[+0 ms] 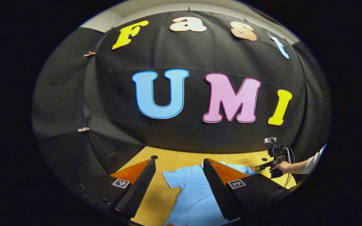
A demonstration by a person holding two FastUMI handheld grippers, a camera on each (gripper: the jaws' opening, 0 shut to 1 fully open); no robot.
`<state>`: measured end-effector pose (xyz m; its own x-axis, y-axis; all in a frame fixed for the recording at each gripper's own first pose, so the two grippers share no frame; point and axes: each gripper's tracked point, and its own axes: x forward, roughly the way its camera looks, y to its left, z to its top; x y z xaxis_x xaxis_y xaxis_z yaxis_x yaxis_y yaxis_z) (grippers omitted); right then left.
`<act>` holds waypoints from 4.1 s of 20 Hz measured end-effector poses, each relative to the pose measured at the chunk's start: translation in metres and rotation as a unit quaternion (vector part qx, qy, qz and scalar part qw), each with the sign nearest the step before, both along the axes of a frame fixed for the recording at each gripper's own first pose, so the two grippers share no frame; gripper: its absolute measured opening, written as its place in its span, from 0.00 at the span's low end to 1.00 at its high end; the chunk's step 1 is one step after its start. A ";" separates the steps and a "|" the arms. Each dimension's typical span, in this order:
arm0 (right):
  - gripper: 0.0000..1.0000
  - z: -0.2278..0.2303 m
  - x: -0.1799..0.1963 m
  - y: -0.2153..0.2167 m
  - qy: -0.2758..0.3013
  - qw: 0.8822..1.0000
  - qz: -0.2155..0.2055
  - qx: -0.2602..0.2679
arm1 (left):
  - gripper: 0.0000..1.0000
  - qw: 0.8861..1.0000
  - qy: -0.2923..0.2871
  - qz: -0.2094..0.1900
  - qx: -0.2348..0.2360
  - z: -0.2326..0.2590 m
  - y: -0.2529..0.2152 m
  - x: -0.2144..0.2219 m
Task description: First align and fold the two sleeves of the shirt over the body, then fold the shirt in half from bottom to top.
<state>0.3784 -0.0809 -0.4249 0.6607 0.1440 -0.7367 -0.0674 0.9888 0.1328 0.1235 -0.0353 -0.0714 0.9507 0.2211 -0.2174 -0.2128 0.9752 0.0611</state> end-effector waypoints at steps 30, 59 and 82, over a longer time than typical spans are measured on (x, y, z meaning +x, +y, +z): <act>0.96 0.084 -0.047 0.163 -0.026 0.988 0.082 0.129 | 0.97 0.993 0.099 -0.024 -0.062 -0.109 0.099 0.074; 0.96 0.098 -0.175 0.004 -0.020 0.987 -0.063 0.147 | 0.02 0.941 0.330 -0.010 -0.081 -0.346 0.122 0.277; 0.96 0.089 -0.222 0.039 0.004 0.982 0.002 0.189 | 0.95 0.916 0.358 -0.140 -0.119 -0.290 0.015 0.172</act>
